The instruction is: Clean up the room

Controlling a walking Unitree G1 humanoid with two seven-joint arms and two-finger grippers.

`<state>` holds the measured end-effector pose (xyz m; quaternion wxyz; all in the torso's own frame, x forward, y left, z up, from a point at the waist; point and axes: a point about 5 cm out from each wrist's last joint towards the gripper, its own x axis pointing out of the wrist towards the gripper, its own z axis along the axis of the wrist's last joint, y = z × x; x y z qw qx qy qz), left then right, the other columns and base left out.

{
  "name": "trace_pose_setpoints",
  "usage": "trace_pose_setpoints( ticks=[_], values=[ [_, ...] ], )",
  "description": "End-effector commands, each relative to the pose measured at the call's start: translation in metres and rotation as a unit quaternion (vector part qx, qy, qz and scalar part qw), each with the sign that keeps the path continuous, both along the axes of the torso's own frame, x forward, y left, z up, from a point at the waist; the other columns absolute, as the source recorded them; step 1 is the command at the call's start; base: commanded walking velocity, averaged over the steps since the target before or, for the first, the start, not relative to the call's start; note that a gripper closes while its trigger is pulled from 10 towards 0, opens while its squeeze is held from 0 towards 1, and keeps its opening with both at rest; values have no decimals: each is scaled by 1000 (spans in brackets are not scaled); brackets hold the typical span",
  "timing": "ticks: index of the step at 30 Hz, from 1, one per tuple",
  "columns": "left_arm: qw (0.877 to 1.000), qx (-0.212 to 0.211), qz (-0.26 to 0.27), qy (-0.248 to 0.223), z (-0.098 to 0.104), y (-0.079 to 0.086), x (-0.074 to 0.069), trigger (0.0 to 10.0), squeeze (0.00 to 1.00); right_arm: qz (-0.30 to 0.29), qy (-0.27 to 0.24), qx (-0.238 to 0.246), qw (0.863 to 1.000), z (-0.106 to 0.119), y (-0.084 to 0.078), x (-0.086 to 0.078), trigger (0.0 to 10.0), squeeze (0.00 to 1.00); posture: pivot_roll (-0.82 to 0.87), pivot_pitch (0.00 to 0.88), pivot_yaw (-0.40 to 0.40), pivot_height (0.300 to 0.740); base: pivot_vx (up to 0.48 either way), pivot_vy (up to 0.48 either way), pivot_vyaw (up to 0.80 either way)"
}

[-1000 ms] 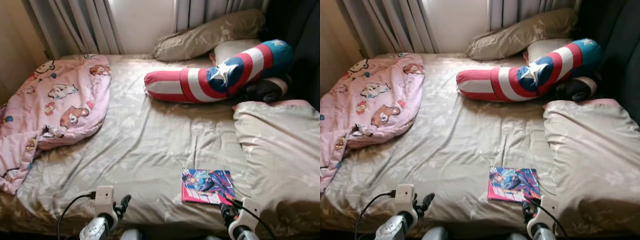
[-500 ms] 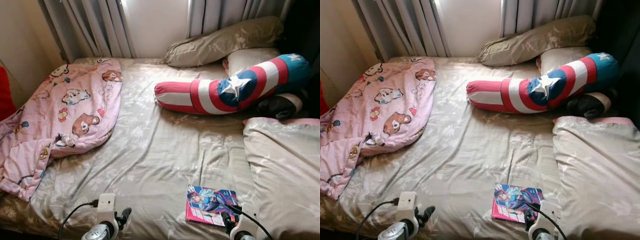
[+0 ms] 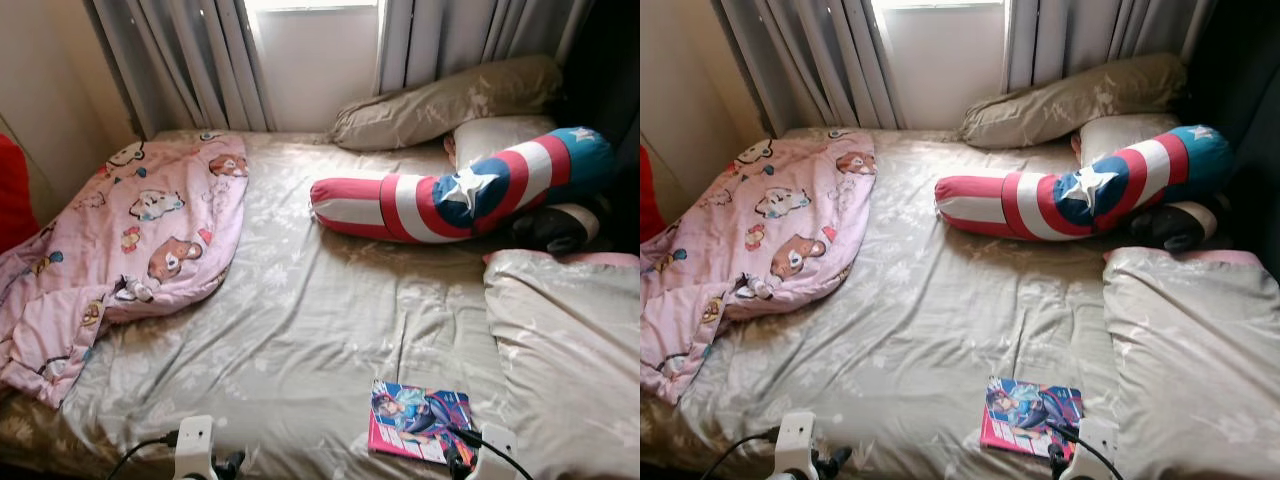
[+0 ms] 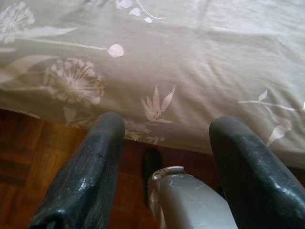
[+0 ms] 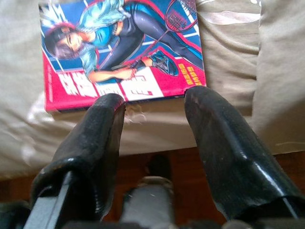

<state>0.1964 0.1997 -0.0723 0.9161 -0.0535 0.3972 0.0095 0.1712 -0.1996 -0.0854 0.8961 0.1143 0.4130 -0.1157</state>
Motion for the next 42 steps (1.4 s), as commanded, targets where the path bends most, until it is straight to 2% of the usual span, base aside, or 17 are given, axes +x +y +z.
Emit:
trace_pose_setpoints(
  ticks=[1,7,19,32,38,42],
  values=[
    [999,12,-2,29,-6,8,-12,10000,0,8,0,1,1000,0,1,1,10000,0,35,6,30,740,0,0,800],
    [999,12,-4,30,-6,6,-11,10000,0,5,3,13,1000,-1,3,-1,10000,0,43,0,28,740,0,96,533],
    [999,15,-9,30,-6,6,-11,10000,0,6,14,22,1000,-4,11,-3,10000,0,42,0,33,740,0,480,0],
    [999,15,-11,30,-6,5,-12,10000,0,29,16,19,999,-4,8,-4,10000,0,47,0,35,740,0,480,0],
    [999,15,-11,31,-6,5,-13,10000,0,29,15,17,999,-3,5,-4,10000,0,48,0,35,740,0,480,746],
    [999,15,-10,30,-6,5,-12,10000,0,14,17,21,1000,-2,0,-3,10000,0,53,0,32,740,0,480,0]
  ],
)
